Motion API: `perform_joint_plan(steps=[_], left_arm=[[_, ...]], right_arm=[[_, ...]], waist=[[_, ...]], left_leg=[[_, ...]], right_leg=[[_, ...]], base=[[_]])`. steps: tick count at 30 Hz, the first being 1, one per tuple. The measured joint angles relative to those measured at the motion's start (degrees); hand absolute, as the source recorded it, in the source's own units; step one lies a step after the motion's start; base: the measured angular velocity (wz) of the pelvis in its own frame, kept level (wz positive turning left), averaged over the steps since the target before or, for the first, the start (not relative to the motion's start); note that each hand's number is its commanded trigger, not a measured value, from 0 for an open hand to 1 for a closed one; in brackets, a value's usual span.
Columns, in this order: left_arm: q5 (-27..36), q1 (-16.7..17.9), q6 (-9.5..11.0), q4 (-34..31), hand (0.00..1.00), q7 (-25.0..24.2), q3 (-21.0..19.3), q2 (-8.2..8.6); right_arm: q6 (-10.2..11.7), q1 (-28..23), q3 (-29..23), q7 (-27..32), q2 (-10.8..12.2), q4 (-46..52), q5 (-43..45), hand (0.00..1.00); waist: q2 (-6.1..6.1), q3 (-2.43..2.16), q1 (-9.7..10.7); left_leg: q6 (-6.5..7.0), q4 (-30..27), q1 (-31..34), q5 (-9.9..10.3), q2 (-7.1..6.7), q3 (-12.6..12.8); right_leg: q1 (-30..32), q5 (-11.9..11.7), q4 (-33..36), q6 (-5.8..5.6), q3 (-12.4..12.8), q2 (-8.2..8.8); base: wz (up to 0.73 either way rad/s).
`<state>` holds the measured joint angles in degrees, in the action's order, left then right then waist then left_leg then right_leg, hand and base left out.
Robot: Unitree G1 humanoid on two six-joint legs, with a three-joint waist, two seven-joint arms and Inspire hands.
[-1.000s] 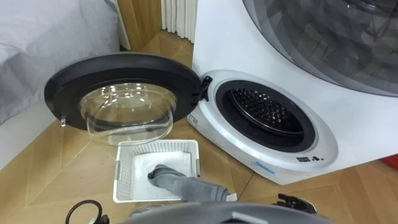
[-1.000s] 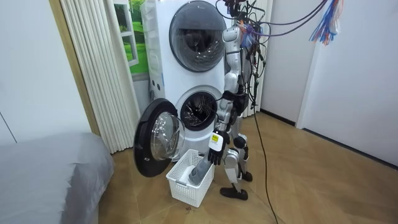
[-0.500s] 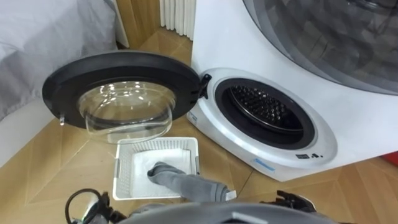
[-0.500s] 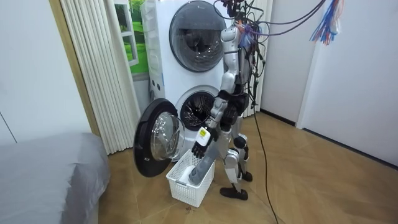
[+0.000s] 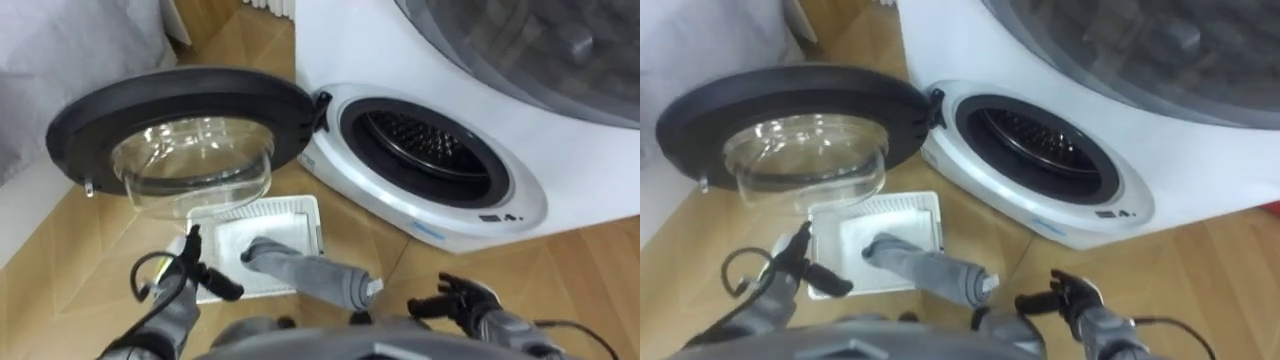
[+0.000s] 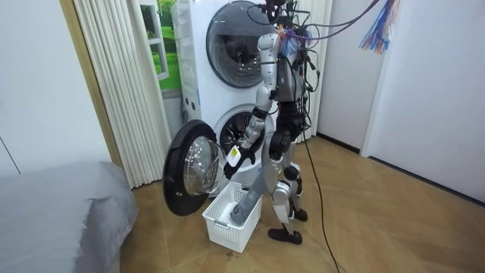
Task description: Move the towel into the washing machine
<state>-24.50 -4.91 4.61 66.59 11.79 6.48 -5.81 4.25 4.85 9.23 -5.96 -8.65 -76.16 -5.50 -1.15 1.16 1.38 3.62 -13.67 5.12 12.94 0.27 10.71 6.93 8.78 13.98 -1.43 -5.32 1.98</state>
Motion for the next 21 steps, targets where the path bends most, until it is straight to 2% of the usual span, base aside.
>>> perform_joint_plan(steps=[4, 6, 7, 9, 10, 11, 12, 16, 18, 21], left_arm=[[-0.1, -4.0, 2.0, 3.0, 0.0, 0.1, 2.4, 0.99], [-1.0, -6.4, 2.3, 5.1, 0.0, 0.1, 3.3, 1.68], [-1.1, -6.8, 2.4, 5.6, 0.0, 0.1, 3.3, 1.91], [-2.8, -8.9, 2.6, 6.7, 0.0, 0.5, 3.3, 2.45], [-3.2, -9.4, 2.8, 6.7, 0.0, 0.6, 3.3, 2.46], [-3.8, -10.4, 3.0, 6.7, 0.0, 0.8, 3.4, 2.39], [-4.0, -11.2, 3.0, 6.7, 0.0, 1.2, 3.9, 2.44], [-5.0, -13.1, 3.0, 6.7, 0.0, 1.9, 6.4, 2.39], [-5.2, -15.0, 3.0, 6.7, 0.0, 2.2, 7.4, 2.59], [-6.4, -17.7, 3.1, 6.7, 0.0, 3.0, 7.4, 2.58]], right_arm=[[0.0, 2.7, 0.9, 0.2, 1.1, 0.0, 0.1, 0.0], [0.0, 4.1, 1.6, 0.4, 2.1, 0.0, 0.1, 0.0], [0.0, 4.4, 2.1, 0.5, 2.2, 0.0, 0.1, 0.0], [0.1, 5.5, 3.0, 0.9, 2.6, 0.0, 0.0, 0.0], [0.1, 6.0, 3.0, 0.9, 2.7, 0.0, 0.0, 0.0], [0.1, 6.7, 3.0, 0.9, 2.8, 0.0, 0.0, 0.0], [0.0, 7.6, 3.1, 1.0, 2.9, 0.0, -0.1, 0.0], [0.1, 9.7, 5.4, 1.4, 2.9, 0.1, -1.1, 0.0], [0.2, 10.8, 5.8, 1.5, 2.9, 0.3, -1.4, 0.0], [1.2, 11.6, 5.8, 1.5, 3.1, 1.0, -1.7, 0.0]], waist=[[0.41, 0.42, 0.5], [0.88, 0.94, 1.5], [0.94, 1.01, 1.5], [0.96, 1.61, 1.9], [0.92, 1.78, 1.9], [0.73, 2.37, 2.2], [0.76, 2.6, 2.4], [1.02, 2.88, 2.9], [1.61, 3.32, 3.4], [1.65, 3.41, 3.6]], left_leg=[[0.0, -1.9, 3.7, 0.0, 0.13, 0.0], [0.0, -3.3, 6.5, 0.0, 0.18, 0.0], [0.0, -3.8, 7.2, 0.0, 0.12, 0.0], [0.02, -6.1, 10.6, 0.0, 0.05, 0.2], [0.04, -6.7, 11.6, 0.0, 0.05, 0.2], [0.11, -8.0, 13.4, 0.1, 0.08, 0.2], [0.24, -9.0, 15.2, 0.2, 0.27, 0.2], [0.5, -13.2, 20.5, 0.8, 0.9, 1.2], [0.5, -16.0, 24.0, 1.3, 1.19, 1.2], [0.49, -18.8, 28.5, 1.4, 2.07, 1.3]], right_leg=[[4.3, 0.3, 2.7, 0.15, 0.4, 0.08], [7.3, 0.3, 4.3, 0.2, 0.6, 0.14], [8.1, 0.4, 4.7, 0.31, 0.6, 0.19], [11.8, 0.6, 7.4, 0.66, 0.7, 0.51], [12.9, 0.7, 8.1, 0.73, 0.7, 0.56], [14.7, 0.9, 9.3, 1.05, 0.8, 0.69], [16.5, 1.1, 10.2, 1.48, 0.9, 0.78], [22.3, 1.5, 14.1, 2.01, 2.0, 0.71], [25.5, 1.6, 16.3, 2.32, 2.1, 0.49], [30.0, 1.4, 18.5, 2.75, 2.2, 0.32]], base=[[-0.12], [-0.09], [-0.09], [-0.06], [0.0], [0.0], [0.0], [-0.12], [-0.05], [-0.03]])
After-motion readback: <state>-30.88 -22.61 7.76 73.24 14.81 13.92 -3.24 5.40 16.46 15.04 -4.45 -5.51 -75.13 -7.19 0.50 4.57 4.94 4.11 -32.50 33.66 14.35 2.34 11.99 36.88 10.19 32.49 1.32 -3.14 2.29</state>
